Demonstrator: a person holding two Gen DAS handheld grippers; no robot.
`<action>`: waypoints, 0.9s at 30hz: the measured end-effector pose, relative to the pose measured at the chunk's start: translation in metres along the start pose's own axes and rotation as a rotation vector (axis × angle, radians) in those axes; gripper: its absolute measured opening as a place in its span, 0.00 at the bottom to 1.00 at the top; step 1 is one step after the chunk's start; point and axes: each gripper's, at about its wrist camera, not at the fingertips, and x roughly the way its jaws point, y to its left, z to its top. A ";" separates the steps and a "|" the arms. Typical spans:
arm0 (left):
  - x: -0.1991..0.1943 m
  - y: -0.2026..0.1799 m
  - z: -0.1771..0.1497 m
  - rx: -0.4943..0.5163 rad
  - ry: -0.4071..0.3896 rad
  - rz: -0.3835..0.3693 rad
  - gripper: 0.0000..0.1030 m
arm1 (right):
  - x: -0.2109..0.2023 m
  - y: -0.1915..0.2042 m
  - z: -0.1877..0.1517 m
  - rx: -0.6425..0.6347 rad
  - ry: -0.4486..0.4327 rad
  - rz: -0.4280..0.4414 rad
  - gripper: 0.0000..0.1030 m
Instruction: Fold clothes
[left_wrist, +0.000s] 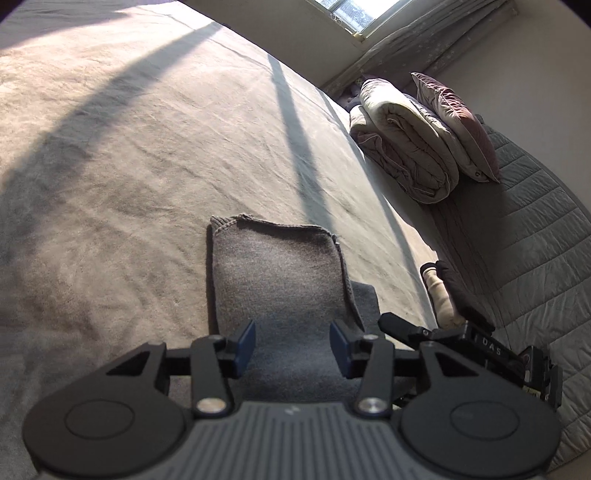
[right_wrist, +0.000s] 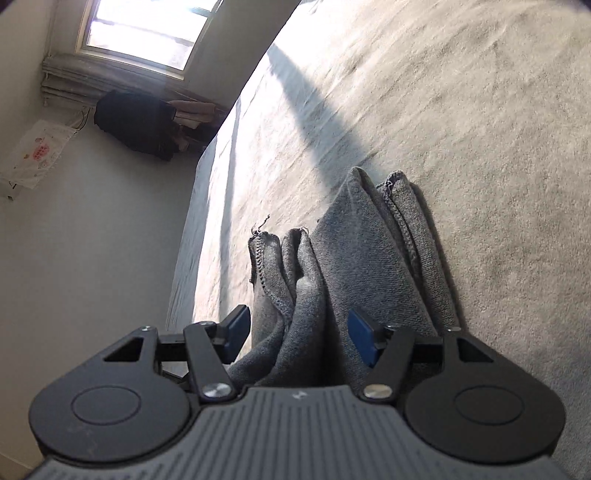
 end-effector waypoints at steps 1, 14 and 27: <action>0.000 0.002 -0.002 -0.001 0.004 0.006 0.46 | 0.006 0.001 0.000 -0.005 0.000 -0.004 0.62; -0.001 0.008 -0.008 0.017 -0.078 0.066 0.39 | 0.026 0.036 -0.016 -0.255 -0.094 -0.061 0.17; 0.017 -0.044 -0.033 0.202 -0.112 -0.085 0.38 | -0.030 -0.007 0.008 -0.210 -0.150 -0.054 0.16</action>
